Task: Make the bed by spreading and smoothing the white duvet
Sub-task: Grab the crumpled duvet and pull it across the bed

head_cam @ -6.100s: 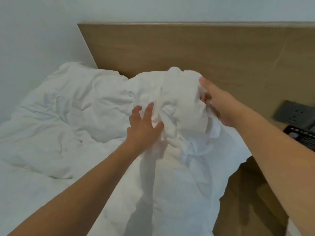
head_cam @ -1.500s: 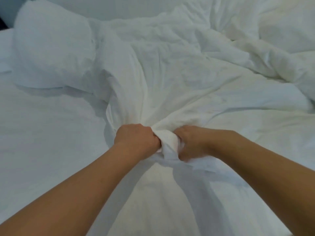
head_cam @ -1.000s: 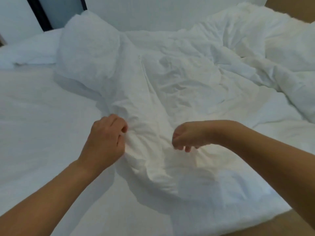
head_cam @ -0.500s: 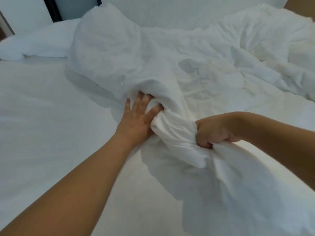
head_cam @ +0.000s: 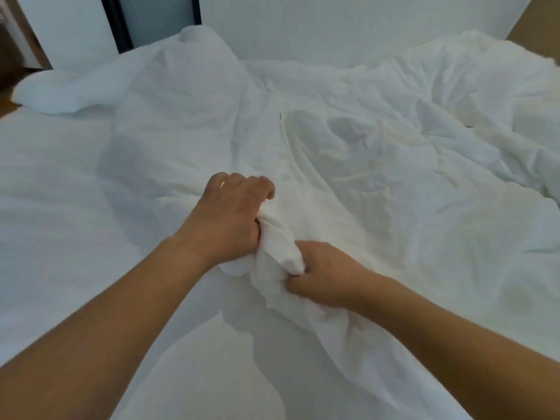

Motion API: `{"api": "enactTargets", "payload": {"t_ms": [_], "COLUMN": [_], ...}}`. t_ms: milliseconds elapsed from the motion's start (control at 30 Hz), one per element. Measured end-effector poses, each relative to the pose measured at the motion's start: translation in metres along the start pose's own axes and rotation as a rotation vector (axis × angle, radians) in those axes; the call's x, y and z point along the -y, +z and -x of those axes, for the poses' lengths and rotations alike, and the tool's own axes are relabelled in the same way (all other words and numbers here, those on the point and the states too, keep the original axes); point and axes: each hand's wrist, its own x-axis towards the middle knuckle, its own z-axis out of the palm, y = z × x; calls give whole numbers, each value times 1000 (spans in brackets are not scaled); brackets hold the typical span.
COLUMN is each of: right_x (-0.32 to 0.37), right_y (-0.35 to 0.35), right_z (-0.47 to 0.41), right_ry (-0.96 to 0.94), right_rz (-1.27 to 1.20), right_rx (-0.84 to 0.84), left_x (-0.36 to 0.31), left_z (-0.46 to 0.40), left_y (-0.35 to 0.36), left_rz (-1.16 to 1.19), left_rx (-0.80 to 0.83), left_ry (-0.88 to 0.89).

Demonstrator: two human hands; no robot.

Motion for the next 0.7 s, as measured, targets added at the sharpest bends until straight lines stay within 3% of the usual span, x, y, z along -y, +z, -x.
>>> {"api": "enactTargets", "payload": {"t_ms": [100,167,233,333,400,467,500,533,600,700], "right_x": [-13,-22,-27,-35,-37,-36,-26,-15,4,17], "right_y": [-13,-36,-58,-78,-78,-73,-70,-65,-54,-37], "right_z": [-1,8,21,29,27,15,15,16,12,-4], "right_ry": [98,189,268,464,567,499,358,182,-5,103], "right_rz": [-523,-908,-1056,-778,-371,117,231,266,231,-226], "right_rx": [-73,-11,100,69,4,-234,-366,-439,-361,-197], "left_x": [-4,-12,-24,-30,-26,-21,-19,-17,-14,-9], "left_z": [52,75,75,38,10,-13,-22,-30,-42,-36], "left_y": [28,45,55,58,57,46,36,24,0,-30], "left_rz": [52,44,27,202,275,209,123,23,-119,-72], "left_rx": [-209,-194,-176,-188,-197,-175,-135,-86,4,11], "left_ry": [-134,-251,-348,-517,-502,-443,-408,-369,-310,-231]}}
